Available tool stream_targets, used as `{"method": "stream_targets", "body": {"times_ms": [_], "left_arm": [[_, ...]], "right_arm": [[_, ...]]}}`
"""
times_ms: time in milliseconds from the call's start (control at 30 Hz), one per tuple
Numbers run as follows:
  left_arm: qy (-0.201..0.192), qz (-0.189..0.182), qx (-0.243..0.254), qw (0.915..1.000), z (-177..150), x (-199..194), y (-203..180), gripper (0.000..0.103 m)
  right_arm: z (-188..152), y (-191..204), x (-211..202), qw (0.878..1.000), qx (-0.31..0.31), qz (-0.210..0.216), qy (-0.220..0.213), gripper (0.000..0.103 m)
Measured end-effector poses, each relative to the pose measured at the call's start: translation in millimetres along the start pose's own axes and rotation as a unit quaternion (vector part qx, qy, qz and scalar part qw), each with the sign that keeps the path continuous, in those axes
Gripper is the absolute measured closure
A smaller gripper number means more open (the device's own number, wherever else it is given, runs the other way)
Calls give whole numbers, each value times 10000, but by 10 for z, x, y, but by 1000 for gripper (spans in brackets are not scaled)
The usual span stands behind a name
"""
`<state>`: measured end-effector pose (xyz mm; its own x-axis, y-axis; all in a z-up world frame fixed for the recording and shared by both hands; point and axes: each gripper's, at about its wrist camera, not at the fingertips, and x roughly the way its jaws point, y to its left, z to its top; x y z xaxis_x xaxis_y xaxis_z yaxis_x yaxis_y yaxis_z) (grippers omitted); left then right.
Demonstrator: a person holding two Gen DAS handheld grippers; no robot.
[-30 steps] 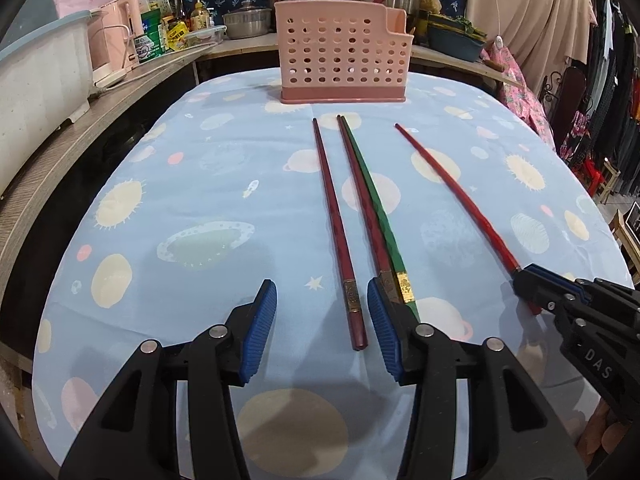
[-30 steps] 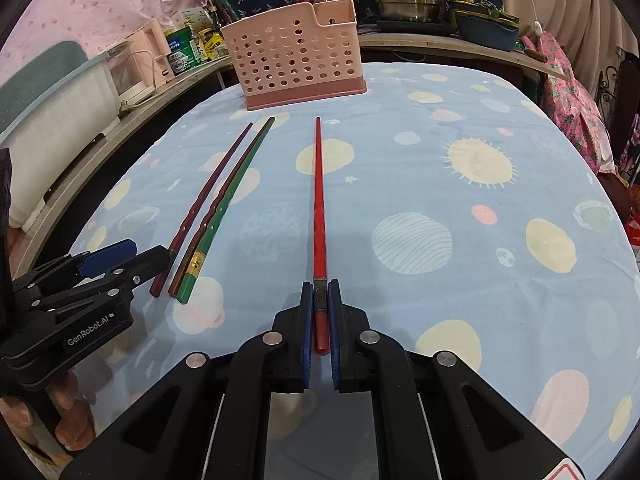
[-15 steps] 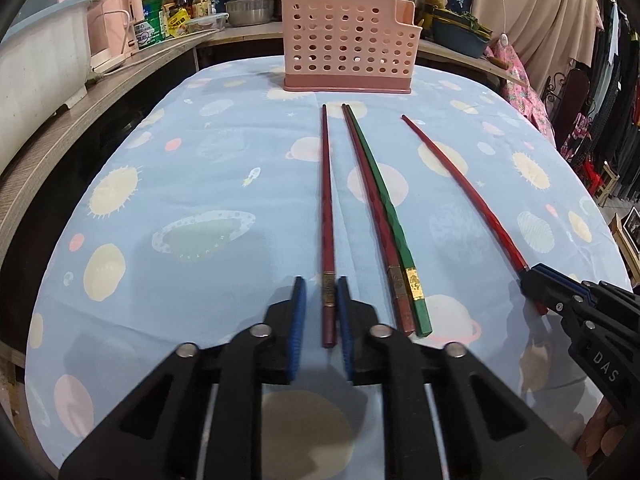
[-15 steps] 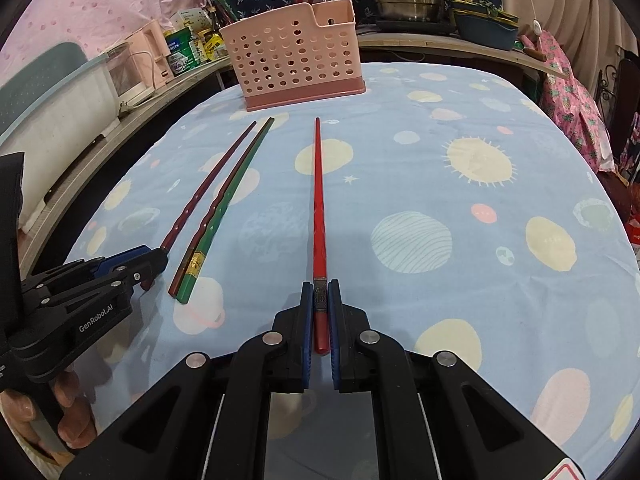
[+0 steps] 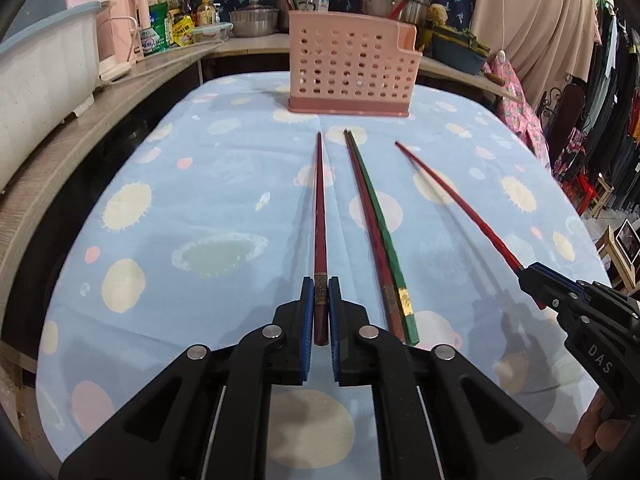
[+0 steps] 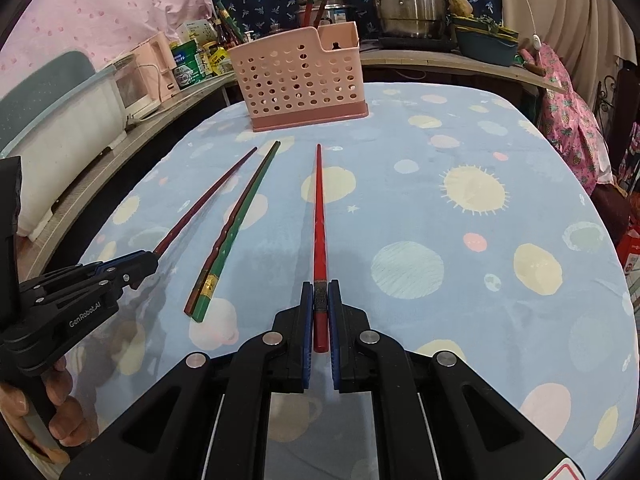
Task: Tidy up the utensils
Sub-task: 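Lift both held chopsticks and lower them into the pink basket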
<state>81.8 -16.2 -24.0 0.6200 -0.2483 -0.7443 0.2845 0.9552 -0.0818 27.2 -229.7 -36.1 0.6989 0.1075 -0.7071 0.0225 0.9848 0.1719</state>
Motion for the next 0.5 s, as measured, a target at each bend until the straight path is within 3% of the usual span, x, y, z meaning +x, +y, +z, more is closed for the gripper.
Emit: {"method": "stream_targets", "body": {"times_ms": [500], "left_arm": [[-986, 17, -134, 9950, 770, -577, 143, 96]], "right_arm": [[746, -143, -520, 9953, 74, 35, -966, 96]]}}
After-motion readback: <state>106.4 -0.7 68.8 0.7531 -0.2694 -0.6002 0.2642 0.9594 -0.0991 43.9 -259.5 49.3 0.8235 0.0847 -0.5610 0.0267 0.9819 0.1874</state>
